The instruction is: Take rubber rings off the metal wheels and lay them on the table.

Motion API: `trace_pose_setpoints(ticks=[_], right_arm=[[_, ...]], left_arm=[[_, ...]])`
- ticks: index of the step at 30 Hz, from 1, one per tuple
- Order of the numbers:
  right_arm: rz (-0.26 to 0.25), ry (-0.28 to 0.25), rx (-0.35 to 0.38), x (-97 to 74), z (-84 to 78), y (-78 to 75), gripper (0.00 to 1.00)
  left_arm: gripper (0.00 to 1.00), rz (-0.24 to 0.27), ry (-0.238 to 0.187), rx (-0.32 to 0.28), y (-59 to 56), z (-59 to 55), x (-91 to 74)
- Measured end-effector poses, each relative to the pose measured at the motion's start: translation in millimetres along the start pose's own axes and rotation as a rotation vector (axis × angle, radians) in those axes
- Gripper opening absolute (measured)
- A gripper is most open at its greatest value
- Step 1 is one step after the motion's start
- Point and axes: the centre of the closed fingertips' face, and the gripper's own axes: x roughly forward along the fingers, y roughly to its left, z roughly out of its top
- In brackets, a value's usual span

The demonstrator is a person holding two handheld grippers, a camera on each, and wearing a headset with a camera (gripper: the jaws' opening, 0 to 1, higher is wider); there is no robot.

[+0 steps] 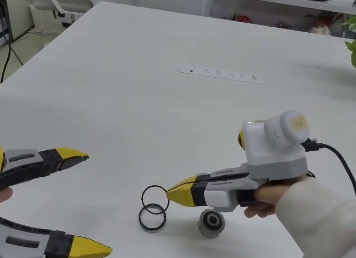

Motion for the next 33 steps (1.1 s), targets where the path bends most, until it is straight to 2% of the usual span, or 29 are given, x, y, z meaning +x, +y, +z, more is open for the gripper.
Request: trace_pose_setpoints(ticks=[4,14,33], right_arm=[[0.007,0.032,-0.001,5.6,-9.2,0.8,0.00],[0.019,0.067,0.015,10.7,-20.8,0.6,0.00],[-0.013,0.065,0.030,12.0,-21.7,-10.4,0.00]], left_arm=[[0.88,0.001,0.002,-0.007,-1.6,-2.5,-0.4],[0.88,0.006,0.008,-0.022,-2.0,-7.8,-1.1],[0.87,0.004,0.022,-0.033,-2.8,-13.2,-0.5]])
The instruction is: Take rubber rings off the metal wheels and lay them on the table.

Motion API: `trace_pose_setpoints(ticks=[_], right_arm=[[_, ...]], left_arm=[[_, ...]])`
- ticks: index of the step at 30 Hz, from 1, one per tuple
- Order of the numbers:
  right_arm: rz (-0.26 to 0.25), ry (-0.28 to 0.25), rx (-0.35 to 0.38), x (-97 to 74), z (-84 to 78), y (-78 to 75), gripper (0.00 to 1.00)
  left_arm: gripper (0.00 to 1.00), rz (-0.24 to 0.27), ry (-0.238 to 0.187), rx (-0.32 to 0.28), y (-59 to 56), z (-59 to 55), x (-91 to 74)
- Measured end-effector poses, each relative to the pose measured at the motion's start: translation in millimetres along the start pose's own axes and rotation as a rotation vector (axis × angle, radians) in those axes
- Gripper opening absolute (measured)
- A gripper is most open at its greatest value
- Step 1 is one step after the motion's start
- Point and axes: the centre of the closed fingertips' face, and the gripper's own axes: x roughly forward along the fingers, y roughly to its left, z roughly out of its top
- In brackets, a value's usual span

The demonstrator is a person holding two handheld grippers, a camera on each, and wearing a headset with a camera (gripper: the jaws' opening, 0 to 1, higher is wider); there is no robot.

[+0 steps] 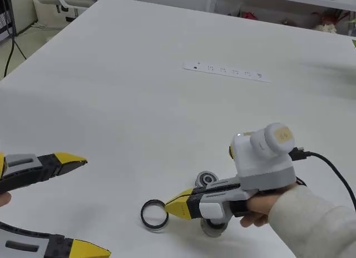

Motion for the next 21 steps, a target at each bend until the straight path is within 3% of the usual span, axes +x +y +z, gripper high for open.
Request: trace_pose_setpoints(ticks=[21], right_arm=[[-0.053,0.007,0.000,2.2,-2.1,-13.5,0.00]], left_arm=[[0.87,-0.003,0.004,-0.004,-1.1,-0.8,1.0]])
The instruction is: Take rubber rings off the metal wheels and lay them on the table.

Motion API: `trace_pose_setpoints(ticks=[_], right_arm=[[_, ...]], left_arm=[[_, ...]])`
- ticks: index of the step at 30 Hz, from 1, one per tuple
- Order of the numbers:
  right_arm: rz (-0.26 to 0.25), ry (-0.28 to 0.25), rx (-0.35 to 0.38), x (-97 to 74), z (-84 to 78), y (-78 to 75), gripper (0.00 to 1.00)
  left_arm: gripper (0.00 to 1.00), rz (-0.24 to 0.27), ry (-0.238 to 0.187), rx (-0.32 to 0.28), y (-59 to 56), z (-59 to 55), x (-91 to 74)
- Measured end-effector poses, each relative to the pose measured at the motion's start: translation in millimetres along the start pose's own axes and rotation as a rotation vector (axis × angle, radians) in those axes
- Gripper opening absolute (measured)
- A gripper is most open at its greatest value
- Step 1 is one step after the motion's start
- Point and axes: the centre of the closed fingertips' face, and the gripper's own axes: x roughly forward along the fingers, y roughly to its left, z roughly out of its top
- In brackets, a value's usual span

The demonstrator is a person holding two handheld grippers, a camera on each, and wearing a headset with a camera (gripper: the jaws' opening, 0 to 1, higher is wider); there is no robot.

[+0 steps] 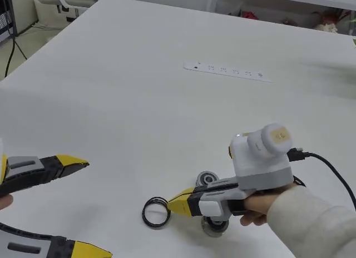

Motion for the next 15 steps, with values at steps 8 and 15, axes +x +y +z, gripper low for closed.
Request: trace_pose_setpoints(ticks=[8,15], right_arm=[[-0.006,0.005,-0.011,2.1,-1.4,-0.4,0.00],[-0.013,0.022,-0.041,4.0,-4.3,-0.4,0.00]], left_arm=[[0.86,-0.006,0.003,-0.001,-1.8,-1.2,1.3],[0.86,-0.006,0.008,-0.002,-2.0,-2.2,1.6]])
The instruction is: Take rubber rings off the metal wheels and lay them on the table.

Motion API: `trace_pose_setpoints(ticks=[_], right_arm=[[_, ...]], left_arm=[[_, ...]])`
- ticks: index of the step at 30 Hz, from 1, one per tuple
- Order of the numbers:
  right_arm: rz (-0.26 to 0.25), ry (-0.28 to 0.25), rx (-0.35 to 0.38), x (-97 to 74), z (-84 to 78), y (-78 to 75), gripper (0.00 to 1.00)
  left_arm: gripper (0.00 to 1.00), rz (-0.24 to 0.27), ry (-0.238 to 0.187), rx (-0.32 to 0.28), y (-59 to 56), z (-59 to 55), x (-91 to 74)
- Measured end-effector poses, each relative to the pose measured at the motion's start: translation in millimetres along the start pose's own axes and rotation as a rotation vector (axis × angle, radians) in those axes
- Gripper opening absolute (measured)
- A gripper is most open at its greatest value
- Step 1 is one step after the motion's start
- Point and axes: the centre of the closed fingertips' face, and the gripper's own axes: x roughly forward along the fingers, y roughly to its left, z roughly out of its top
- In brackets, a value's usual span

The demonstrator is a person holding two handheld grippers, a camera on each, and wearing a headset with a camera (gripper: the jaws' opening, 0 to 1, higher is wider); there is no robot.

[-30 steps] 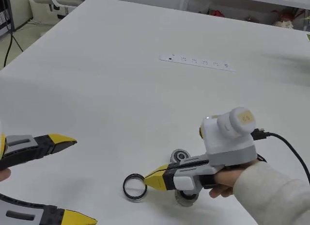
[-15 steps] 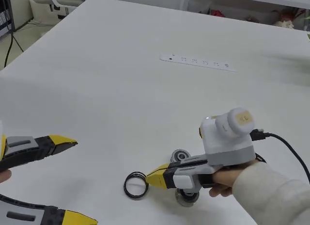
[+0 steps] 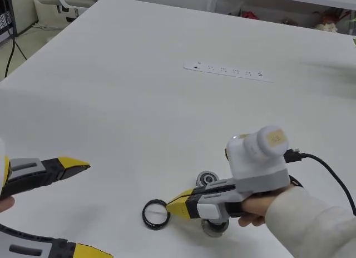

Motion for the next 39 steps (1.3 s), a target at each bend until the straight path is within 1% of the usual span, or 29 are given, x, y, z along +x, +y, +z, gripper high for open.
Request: trace_pose_setpoints(ticks=[4,5,8,13,20,27,35,39], right_arm=[[-0.001,-0.004,0.002,-0.1,1.0,-0.6,0.00],[0.003,-0.005,0.006,-0.3,1.1,0.0,0.00],[0.039,-0.016,0.034,-1.7,4.2,6.5,0.00],[0.048,-0.036,0.045,-4.5,10.2,9.0,0.00],[0.023,-0.028,0.056,-4.5,6.7,2.2,0.00],[0.011,-0.019,0.048,-3.5,4.7,-0.1,0.00],[-0.003,-0.006,0.031,-2.2,2.0,-1.9,0.01],[-0.011,0.019,0.003,0.0,-2.6,-1.7,0.02]], left_arm=[[0.86,-0.001,0.002,0.000,-0.4,-0.3,-0.1],[0.86,-0.002,0.002,0.001,-0.3,-0.5,-0.1],[0.86,-0.003,0.004,0.002,-0.1,-1.0,0.0],[0.86,-0.002,0.006,0.004,-0.2,-0.1,-0.3],[0.86,-0.003,0.007,0.005,-0.5,0.2,-0.3],[0.86,-0.003,0.011,0.006,-0.3,-1.2,-0.2],[0.86,-0.002,0.012,0.006,-0.8,-1.5,0.1],[0.86,-0.002,0.013,0.005,-1.0,-2.3,0.2]])
